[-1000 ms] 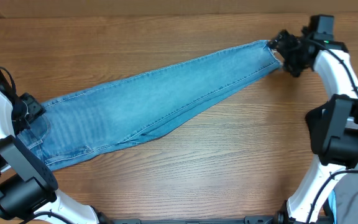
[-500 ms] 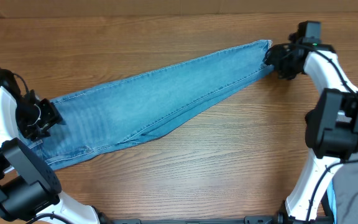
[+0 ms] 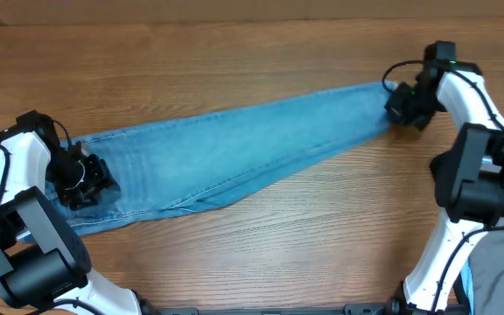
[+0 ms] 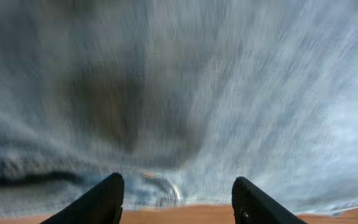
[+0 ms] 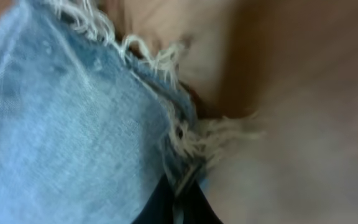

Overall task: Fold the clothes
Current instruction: 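Grasp the stacked hems with the right gripper and lift them leftward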

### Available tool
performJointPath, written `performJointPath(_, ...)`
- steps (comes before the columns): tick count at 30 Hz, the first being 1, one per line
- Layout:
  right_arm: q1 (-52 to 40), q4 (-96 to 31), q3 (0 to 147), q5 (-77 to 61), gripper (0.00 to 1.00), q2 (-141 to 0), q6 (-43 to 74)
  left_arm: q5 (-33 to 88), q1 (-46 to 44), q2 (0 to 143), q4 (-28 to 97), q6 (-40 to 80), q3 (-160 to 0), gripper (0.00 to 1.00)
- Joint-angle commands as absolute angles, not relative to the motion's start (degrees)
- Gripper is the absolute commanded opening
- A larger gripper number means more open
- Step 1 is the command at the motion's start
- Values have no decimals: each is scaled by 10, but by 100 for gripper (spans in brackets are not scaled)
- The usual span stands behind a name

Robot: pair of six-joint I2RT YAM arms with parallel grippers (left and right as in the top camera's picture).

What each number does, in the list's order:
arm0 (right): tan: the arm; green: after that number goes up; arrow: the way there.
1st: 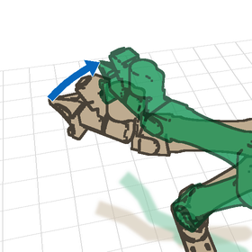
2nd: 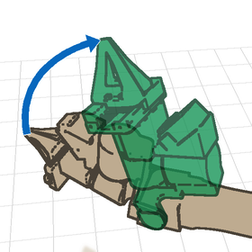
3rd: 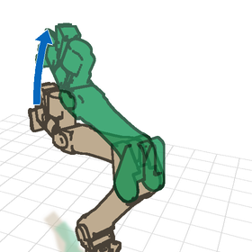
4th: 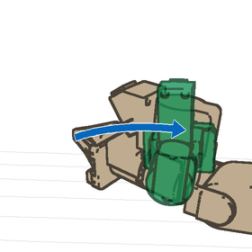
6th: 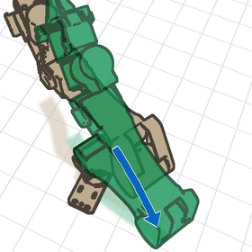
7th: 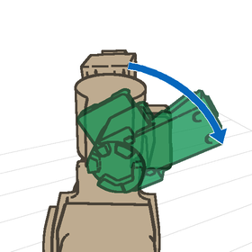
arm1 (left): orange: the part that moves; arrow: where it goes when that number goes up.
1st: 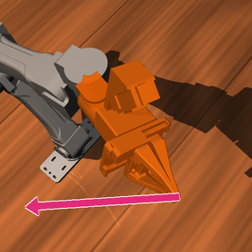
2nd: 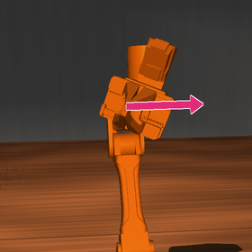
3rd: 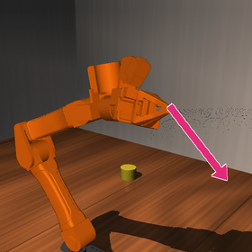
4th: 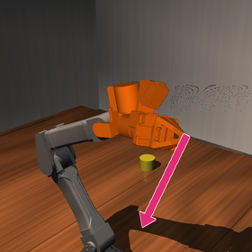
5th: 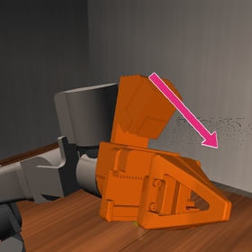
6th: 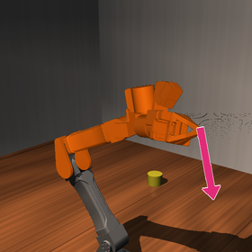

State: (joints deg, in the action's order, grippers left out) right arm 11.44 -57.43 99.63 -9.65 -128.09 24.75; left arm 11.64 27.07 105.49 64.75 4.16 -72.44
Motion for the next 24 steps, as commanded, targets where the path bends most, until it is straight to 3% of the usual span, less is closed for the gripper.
performJointPath(1, 147, -642, 1004, -45, 59, -1192, 255, 173, 265, 1037, 631, 7, -724, 60)
performJointPath(2, 152, -670, 1004, -51, 63, -1173, 240, 191, 262, 1037, 631, -8, -724, 60)
performJointPath(9, 97, -771, 1004, -255, 64, -1053, 104, 251, 239, 1037, 648, -54, -724, 56)
performJointPath(14, -23, -802, 1001, -254, 61, -1029, 104, 222, 224, 1037, 667, -55, -724, 48)
performJointPath(17, -70, -802, 996, -251, 60, -1029, 104, 105, 226, 1037, 691, 29, -724, 47)
performJointPath(24, -119, -805, 994, -206, 64, -1029, 107, 71, 306, 1037, 648, 80, -724, 56)
